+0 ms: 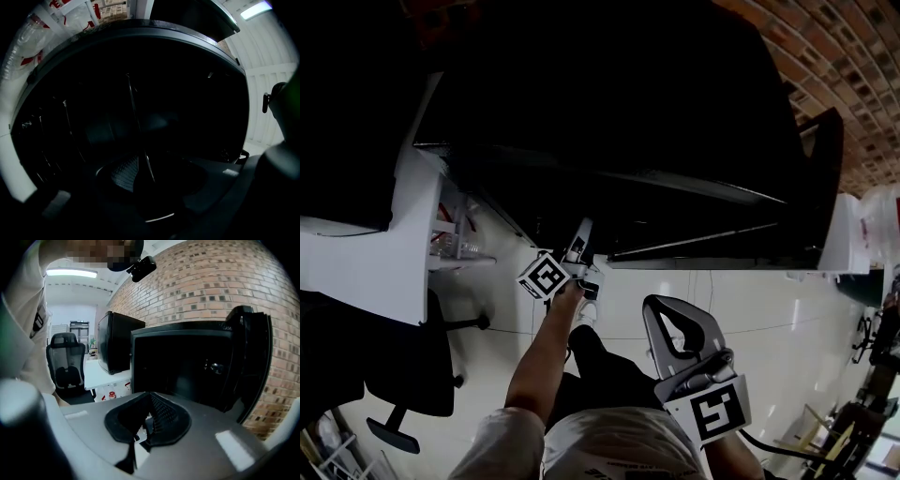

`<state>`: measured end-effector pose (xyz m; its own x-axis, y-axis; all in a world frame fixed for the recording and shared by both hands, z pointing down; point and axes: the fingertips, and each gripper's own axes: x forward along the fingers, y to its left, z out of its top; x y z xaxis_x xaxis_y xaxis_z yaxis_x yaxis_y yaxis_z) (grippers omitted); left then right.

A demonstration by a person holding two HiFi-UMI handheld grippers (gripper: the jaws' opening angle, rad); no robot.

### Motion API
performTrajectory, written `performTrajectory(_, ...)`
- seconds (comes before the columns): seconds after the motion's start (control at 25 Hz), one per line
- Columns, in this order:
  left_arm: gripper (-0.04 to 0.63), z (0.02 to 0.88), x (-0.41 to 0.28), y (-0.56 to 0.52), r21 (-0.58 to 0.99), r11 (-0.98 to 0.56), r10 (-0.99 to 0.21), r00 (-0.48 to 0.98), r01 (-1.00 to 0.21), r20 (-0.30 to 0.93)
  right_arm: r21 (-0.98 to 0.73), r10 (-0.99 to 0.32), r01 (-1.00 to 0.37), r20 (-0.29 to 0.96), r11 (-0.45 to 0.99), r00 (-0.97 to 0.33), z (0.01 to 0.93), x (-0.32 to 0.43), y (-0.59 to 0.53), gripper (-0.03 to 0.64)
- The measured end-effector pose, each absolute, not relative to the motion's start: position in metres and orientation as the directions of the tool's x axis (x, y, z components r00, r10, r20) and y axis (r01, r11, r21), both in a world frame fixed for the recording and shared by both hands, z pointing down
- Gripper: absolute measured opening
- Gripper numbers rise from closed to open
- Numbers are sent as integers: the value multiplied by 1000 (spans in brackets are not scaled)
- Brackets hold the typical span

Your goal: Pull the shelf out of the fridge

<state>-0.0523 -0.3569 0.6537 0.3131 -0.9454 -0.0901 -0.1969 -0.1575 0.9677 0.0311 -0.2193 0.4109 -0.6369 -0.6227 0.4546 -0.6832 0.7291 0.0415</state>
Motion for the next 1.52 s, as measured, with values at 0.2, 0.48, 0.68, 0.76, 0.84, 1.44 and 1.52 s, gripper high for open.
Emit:
performTrajectory(0.2,172,661,-50,-378,971,-161,-956,272,-176,-109,50,-598,-663,486,747,-637,424,39,-226,5)
performTrajectory(0.48,170,665,-70,-406,967,-181,-970,195,-180,-146,55,-574,-643,515,764,-637,436,50,-239,5)
performTrajectory(0.68,127,663,-75,-414,965,-162,-977,170,-207,-127,54,-550,-616,517,786,-656,439,46,-246,5)
performTrajectory(0.76,70,659,-76,-415,956,-167,-978,163,-243,-129,46,-541,-612,522,790,-659,441,45,-245,5)
performTrajectory(0.84,49,658,-75,-415,953,-160,-979,161,-258,-121,37,-534,-612,530,790,-658,443,45,-244,5)
performTrajectory(1.44,11,649,-79,-415,988,-156,-984,85,-1,-155,9,-513,-605,540,796,-667,452,43,-245,5)
performTrajectory(1.52,11,649,-79,-412,988,-153,-984,85,15,-154,9,-510,-602,539,799,-670,452,41,-245,5)
